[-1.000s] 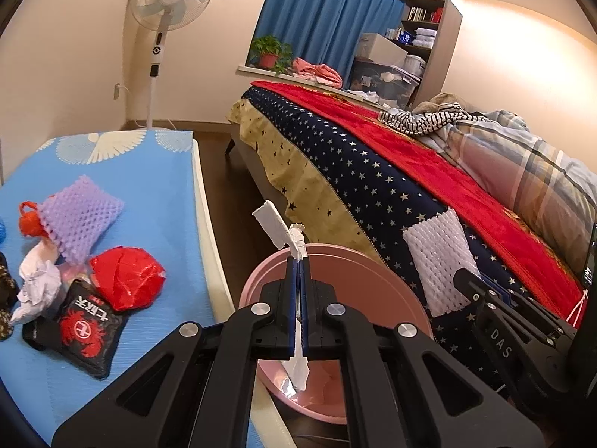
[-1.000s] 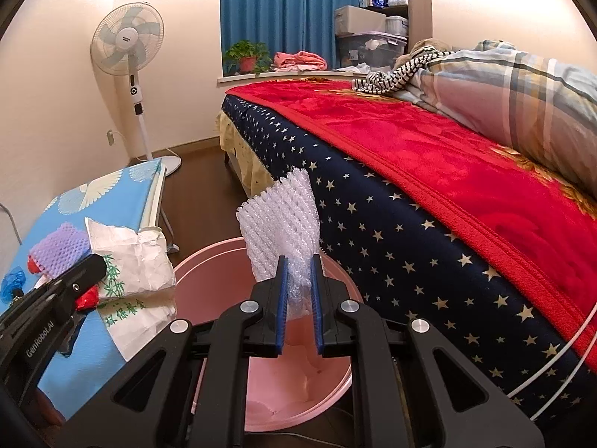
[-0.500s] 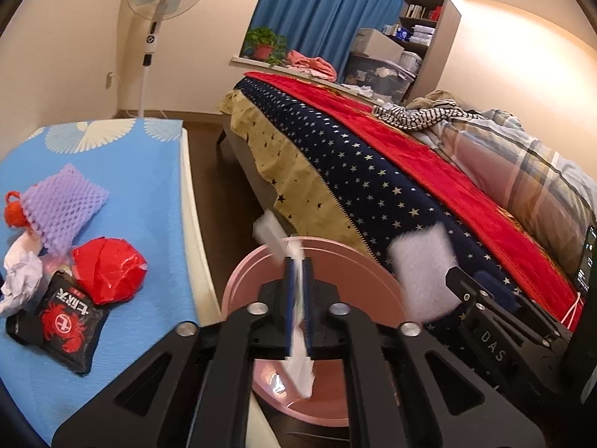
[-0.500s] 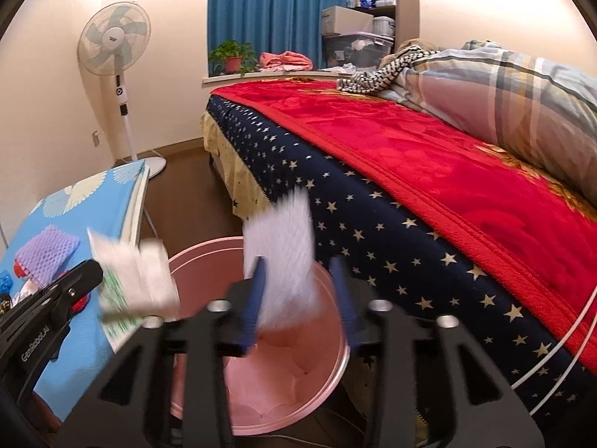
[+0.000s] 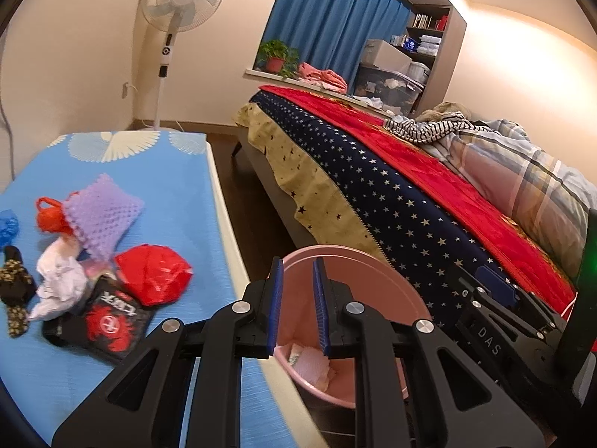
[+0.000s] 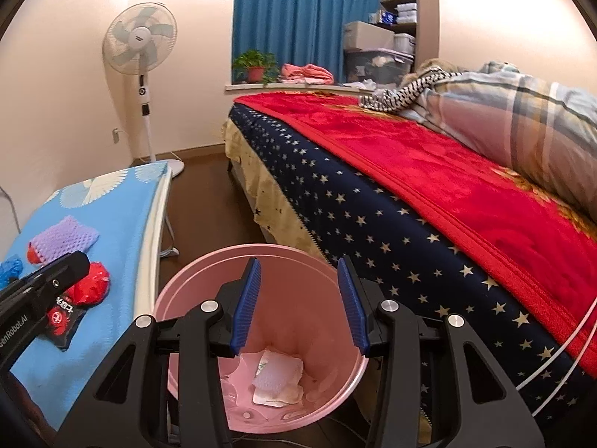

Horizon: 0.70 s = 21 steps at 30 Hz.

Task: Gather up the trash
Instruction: 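Move both open grippers back toward the remaining trash on the table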

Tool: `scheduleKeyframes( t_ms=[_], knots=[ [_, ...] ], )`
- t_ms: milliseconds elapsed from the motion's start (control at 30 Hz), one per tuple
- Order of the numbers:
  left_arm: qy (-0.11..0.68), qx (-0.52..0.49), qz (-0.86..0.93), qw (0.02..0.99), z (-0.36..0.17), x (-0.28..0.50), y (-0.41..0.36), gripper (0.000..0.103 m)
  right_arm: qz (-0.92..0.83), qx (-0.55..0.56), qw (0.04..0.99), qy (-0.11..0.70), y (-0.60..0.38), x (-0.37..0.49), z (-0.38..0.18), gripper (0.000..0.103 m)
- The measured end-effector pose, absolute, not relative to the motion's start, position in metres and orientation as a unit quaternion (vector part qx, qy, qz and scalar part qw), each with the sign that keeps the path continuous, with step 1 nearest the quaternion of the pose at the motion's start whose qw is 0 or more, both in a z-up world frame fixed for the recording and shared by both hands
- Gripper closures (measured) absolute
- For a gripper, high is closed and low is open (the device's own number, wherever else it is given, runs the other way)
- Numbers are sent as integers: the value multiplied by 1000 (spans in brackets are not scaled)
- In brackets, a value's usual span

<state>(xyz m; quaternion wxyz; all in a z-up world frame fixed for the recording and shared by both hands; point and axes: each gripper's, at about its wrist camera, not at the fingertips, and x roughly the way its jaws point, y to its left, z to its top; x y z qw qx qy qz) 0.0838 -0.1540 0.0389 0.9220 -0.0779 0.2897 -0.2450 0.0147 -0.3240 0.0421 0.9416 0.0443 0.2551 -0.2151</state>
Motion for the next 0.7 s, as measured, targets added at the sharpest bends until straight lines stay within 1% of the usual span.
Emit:
scheduleKeyframes(
  t_ms=[367,700],
  knots=[
    [270,-66,-221,935,53,64,-121,87,-185,33,953,237,-298,9,54,59],
    [271,-66,-163,946,53,45,-74,87,-137,48,963,225,-275,4,61,59]
  ],
)
